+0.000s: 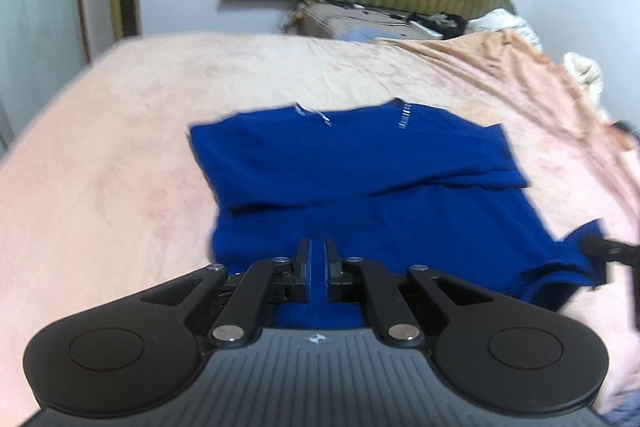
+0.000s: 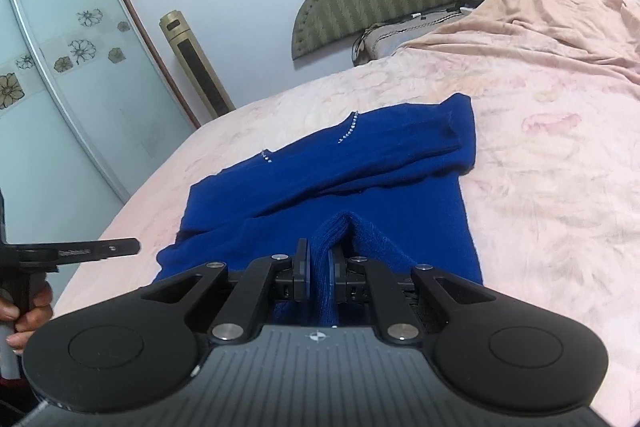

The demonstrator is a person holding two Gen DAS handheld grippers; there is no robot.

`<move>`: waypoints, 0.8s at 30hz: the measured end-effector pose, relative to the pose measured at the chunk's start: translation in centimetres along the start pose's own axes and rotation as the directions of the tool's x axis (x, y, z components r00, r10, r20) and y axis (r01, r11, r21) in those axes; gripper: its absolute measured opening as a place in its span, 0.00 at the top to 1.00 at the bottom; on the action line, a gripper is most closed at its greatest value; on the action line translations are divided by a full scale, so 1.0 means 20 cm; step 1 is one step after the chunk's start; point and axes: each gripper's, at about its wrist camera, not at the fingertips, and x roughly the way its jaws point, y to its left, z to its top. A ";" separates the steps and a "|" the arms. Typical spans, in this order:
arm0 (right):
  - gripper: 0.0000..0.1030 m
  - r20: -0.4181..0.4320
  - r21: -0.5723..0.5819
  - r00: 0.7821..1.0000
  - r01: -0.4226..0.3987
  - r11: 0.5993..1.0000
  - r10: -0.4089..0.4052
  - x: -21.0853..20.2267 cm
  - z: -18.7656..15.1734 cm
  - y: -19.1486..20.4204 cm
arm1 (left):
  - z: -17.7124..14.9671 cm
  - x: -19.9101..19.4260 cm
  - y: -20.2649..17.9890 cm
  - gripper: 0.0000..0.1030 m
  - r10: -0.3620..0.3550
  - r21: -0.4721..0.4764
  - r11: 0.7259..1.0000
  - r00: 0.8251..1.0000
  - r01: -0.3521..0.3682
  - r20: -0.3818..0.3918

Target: Fold small clothes

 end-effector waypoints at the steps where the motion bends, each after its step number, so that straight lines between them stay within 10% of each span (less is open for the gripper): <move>1: 0.88 -0.009 0.003 1.000 0.002 1.000 -0.002 0.01 0.00 -0.01 | -0.01 -0.01 0.03 0.93 -0.038 -0.025 0.999 0.999 0.038 -0.021; 5: 0.88 -0.039 0.023 0.999 0.008 1.000 -0.007 0.05 -0.03 -0.03 | -0.12 -0.02 0.13 0.77 -0.084 -0.085 0.994 0.987 0.073 -0.136; 7: 0.88 -0.054 0.034 0.999 0.007 0.999 -0.005 0.06 -0.05 -0.05 | -0.19 -0.02 0.17 0.36 -0.082 -0.106 0.992 0.982 0.064 -0.168; 9: 0.87 -0.065 0.042 0.998 0.001 0.999 0.002 0.08 -0.07 -0.05 | -0.27 -0.02 0.18 0.24 -0.091 -0.135 0.988 0.982 0.068 -0.164; 14: 0.87 -0.073 0.041 0.997 -0.003 0.999 0.006 0.09 -0.07 -0.05 | -0.33 0.07 0.14 0.26 -0.115 -0.154 0.985 0.967 0.081 -0.229; 15: 0.87 -0.071 0.039 0.997 -0.003 0.999 0.006 0.09 -0.07 -0.04 | -0.33 0.09 0.12 0.40 -0.123 -0.137 0.986 0.963 0.092 -0.241; 16: 0.87 -0.067 0.039 0.998 -0.002 0.999 0.005 0.09 -0.07 -0.04 | -0.34 0.11 0.10 0.74 -0.121 -0.120 0.988 0.959 0.093 -0.255; 18: 0.87 -0.060 0.043 0.998 -0.006 0.999 0.008 0.07 -0.08 -0.04 | -0.33 0.14 0.08 0.89 -0.127 -0.121 0.988 0.949 0.095 -0.288; 24: 0.87 -0.032 0.048 0.999 0.005 0.999 -0.003 0.03 -0.06 -0.04 | -0.24 0.00 0.02 0.92 -0.066 -0.070 0.996 0.987 0.056 -0.147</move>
